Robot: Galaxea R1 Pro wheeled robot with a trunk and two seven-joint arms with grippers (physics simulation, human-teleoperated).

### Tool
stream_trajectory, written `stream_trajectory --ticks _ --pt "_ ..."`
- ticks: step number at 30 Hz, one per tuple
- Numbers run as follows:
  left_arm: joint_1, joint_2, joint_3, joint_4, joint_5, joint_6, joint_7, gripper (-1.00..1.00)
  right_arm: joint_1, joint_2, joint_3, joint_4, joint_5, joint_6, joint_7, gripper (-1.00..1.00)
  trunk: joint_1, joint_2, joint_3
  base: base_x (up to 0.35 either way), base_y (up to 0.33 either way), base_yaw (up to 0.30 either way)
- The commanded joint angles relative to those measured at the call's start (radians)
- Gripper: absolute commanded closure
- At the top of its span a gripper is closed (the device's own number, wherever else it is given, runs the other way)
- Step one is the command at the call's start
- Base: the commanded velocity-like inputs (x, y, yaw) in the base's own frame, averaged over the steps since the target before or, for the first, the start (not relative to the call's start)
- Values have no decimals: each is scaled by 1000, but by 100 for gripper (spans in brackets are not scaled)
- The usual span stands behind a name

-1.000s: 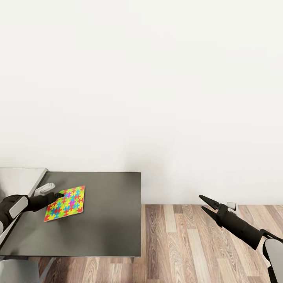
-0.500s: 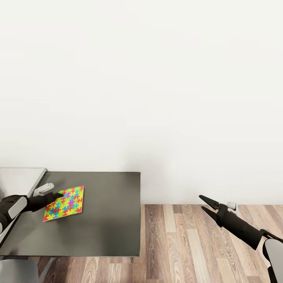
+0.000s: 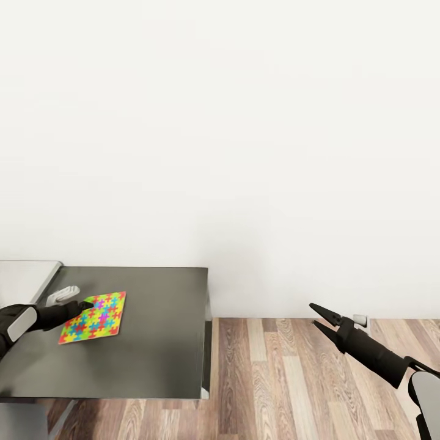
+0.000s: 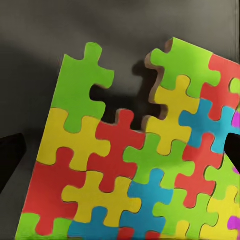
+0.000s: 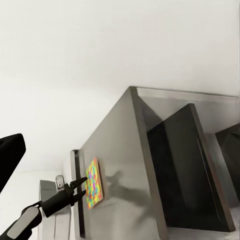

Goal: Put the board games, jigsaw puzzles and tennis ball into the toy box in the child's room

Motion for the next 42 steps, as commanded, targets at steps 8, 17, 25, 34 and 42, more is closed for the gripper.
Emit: stream_trajectory --ticks 8,17,25,34,42 --pt "1 -25 -18 1 -1 4 -4 -100 -1 0 -2 0 9 4 10 -100 1 -1 -2 0 -50 0" --pt "1 -25 -18 1 -1 4 -4 -100 -1 1 -2 0 9 4 9 -100 1 -1 -2 0 -103 0" --pt "2 -25 -17 0 -1 4 -5 -100 -1 1 -2 0 9 3 8 -100 1 -1 -2 0 -105 0" --pt "3 -25 -17 0 -1 3 -52 -100 -1 0 -2 0 9 4 10 -100 1 -1 -2 0 -113 0" --pt "3 -25 -18 0 -2 2 -62 -100 -1 0 -8 0 7 5 11 -100 1 -1 -2 0 -64 0"
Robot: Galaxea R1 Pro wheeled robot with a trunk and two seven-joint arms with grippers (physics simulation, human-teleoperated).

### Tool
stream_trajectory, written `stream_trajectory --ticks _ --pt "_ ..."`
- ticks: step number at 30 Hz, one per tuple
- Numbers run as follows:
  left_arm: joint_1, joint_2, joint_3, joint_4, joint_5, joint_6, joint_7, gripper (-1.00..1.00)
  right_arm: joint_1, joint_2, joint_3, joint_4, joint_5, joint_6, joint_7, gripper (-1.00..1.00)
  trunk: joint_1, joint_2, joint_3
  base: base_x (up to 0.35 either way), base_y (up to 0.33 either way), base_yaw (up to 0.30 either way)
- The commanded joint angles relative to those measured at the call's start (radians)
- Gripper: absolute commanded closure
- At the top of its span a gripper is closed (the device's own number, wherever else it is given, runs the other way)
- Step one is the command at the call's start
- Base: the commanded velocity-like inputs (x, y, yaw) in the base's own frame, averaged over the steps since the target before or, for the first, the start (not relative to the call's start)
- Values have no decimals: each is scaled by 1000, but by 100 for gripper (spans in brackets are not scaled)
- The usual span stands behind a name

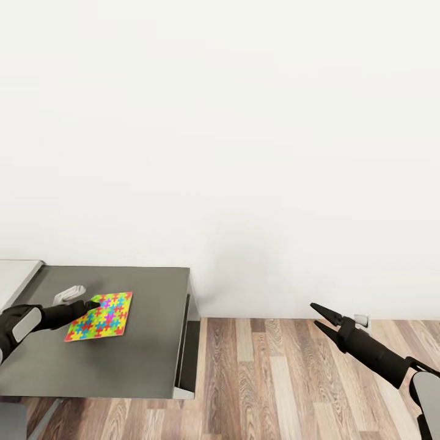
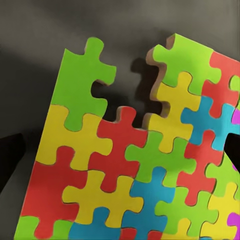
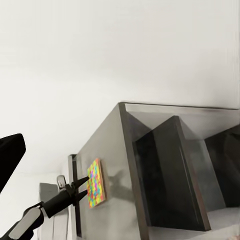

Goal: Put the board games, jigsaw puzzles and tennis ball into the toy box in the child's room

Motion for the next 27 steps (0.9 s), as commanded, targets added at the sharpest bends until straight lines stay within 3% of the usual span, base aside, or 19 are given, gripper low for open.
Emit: stream_trajectory --ticks 1,6,27 --pt "1 -10 -8 0 9 6 -3 -100 -1 0 -5 0 9 5 10 -100 1 -1 -2 0 -10 0" --pt "1 -10 -8 0 9 6 -3 -100 -1 2 -27 0 10 5 11 -100 1 -1 -2 0 -15 0" --pt "1 -10 -8 0 9 6 -3 -100 -1 2 -27 0 10 5 9 -100 1 -1 -2 0 -133 0"
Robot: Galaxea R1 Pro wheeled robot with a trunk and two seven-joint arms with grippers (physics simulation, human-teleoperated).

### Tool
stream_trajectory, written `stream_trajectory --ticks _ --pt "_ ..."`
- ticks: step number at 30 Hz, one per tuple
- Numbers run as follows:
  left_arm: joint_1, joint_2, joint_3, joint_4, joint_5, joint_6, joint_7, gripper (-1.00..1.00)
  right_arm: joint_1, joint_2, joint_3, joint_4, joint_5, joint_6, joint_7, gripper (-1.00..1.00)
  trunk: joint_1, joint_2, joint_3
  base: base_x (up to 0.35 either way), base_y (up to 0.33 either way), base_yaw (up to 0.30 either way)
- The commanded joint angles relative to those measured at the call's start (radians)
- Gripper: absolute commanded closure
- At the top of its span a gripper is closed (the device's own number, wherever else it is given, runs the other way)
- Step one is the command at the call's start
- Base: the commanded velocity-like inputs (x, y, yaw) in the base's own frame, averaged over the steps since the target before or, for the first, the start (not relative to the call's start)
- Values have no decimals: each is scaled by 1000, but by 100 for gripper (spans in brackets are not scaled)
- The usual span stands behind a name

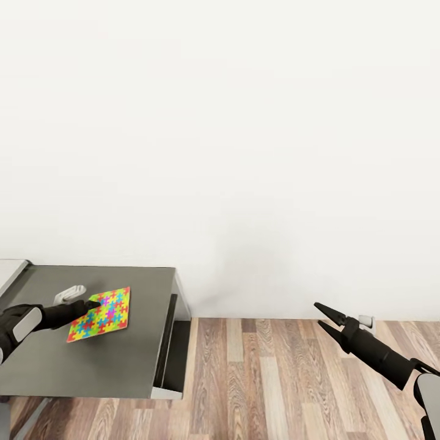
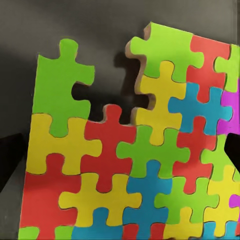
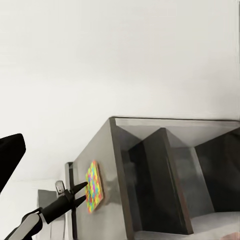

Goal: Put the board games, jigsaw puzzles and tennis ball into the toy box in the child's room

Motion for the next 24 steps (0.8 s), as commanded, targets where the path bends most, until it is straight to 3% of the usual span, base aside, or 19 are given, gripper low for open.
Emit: stream_trajectory --ticks 1,7,24 --pt "1 -8 -9 0 9 8 -2 -100 -1 1 -1 0 9 4 9 -100 1 -1 -2 0 -153 0" --pt "1 -8 -9 0 9 8 -2 -100 -1 0 -1 0 9 4 9 -100 1 -1 -2 0 -122 0" --pt "1 -8 -9 1 9 8 -2 -100 -1 1 -2 0 9 4 11 -100 1 -1 -2 0 -3 0"
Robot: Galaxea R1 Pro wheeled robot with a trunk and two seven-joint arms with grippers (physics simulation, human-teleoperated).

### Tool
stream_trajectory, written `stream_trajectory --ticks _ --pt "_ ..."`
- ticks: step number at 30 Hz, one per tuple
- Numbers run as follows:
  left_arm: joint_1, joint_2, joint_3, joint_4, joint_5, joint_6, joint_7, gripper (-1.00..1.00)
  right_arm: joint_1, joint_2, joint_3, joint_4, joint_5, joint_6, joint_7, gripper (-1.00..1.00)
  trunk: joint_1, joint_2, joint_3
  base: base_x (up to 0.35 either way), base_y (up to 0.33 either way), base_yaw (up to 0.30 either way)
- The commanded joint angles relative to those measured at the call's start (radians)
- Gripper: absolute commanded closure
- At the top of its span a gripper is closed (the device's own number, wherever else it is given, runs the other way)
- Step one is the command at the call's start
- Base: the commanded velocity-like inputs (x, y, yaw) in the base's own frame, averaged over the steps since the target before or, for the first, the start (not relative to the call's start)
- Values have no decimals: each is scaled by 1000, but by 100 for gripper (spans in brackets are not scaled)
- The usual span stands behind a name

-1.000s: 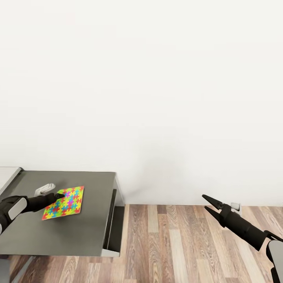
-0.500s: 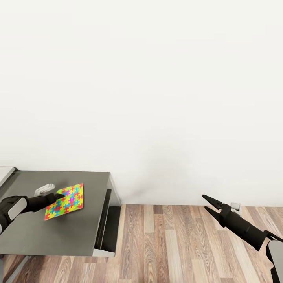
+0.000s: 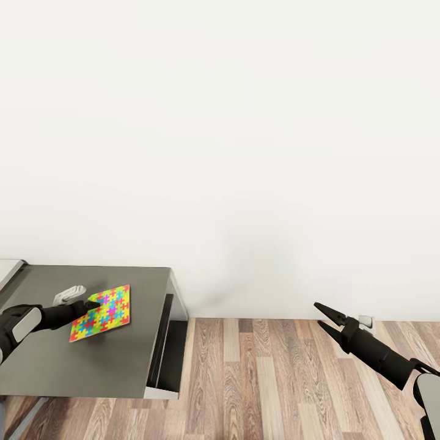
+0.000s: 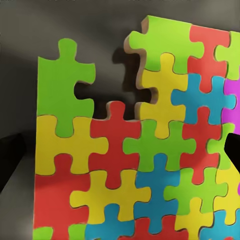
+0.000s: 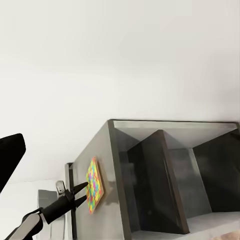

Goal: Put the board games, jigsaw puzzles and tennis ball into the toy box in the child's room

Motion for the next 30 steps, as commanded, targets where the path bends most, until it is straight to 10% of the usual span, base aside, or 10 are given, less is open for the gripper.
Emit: stream_trajectory --ticks 1,30 --pt "1 -10 -7 0 8 6 -2 -100 -1 0 -2 0 9 4 9 -100 1 -1 -2 0 0 0" --pt "1 -10 -7 0 8 6 -3 -100 -1 0 -2 0 9 4 8 -100 1 -1 3 0 14 -35"
